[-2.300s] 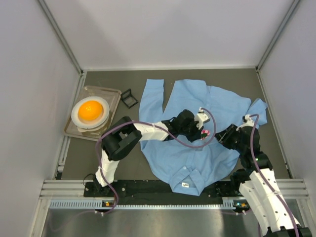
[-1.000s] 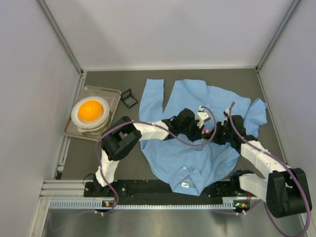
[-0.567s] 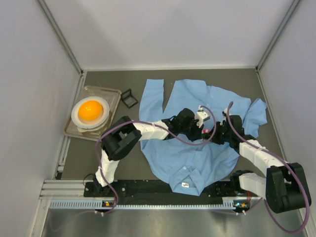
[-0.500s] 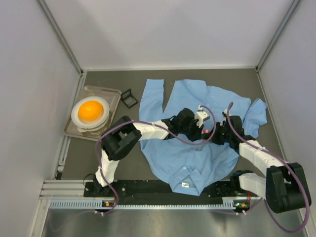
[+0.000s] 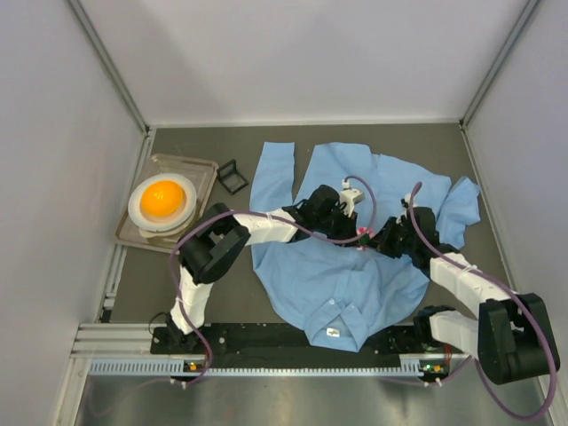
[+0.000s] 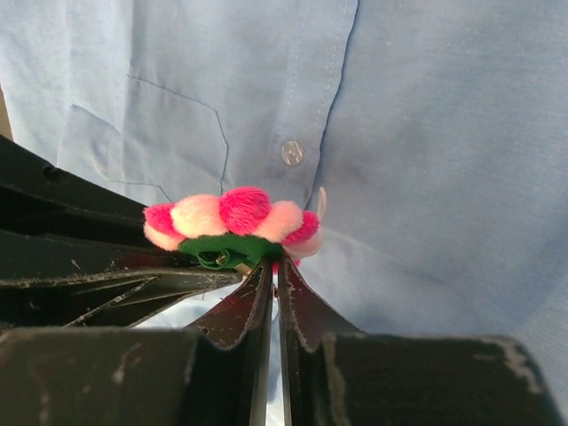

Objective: Remove the brooch from the garment

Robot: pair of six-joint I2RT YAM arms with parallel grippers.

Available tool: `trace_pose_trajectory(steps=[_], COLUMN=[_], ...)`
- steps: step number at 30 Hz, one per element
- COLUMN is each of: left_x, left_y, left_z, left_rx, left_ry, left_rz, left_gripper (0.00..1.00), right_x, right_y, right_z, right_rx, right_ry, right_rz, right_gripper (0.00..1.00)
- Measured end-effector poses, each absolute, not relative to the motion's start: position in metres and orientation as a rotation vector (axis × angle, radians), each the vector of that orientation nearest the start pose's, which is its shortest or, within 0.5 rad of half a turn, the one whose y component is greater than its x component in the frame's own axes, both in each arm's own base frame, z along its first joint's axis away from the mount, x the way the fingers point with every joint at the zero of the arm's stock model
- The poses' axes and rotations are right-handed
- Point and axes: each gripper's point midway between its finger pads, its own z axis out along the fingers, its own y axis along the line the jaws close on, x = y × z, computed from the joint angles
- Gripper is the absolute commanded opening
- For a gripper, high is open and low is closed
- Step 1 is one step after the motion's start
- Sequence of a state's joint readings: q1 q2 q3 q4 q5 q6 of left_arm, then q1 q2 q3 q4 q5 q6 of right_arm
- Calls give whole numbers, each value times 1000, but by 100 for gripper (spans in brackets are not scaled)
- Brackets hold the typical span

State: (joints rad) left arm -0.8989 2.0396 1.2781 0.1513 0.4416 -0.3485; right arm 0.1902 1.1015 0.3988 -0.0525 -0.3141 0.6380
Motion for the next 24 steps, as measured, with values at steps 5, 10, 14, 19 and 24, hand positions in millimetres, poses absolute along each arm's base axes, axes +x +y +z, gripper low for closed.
trace_pose_trajectory(steps=[5,10,14,19,24], left_x=[261,268,271,267,268], left_y=[-455,-448,-443,-445,-444], left_z=[68,71,71,72,78], left_rx=[806,698,653,641,601], left_ry=[2254,2290,2315,2322,2318], left_rz=[-1258,-1384,-1430,-1484,-1549], left_gripper=[0,0,0,0,0], right_x=[259,269,276,283,281], right_y=[129,131,133,133,134], right_z=[57,67,77,89,94], right_rx=[382,375,364,339,280], right_ry=[2370,2352,2330,2312,2327], right_rz=[768,774,777,773,762], right_gripper=[6,6,7,14,27])
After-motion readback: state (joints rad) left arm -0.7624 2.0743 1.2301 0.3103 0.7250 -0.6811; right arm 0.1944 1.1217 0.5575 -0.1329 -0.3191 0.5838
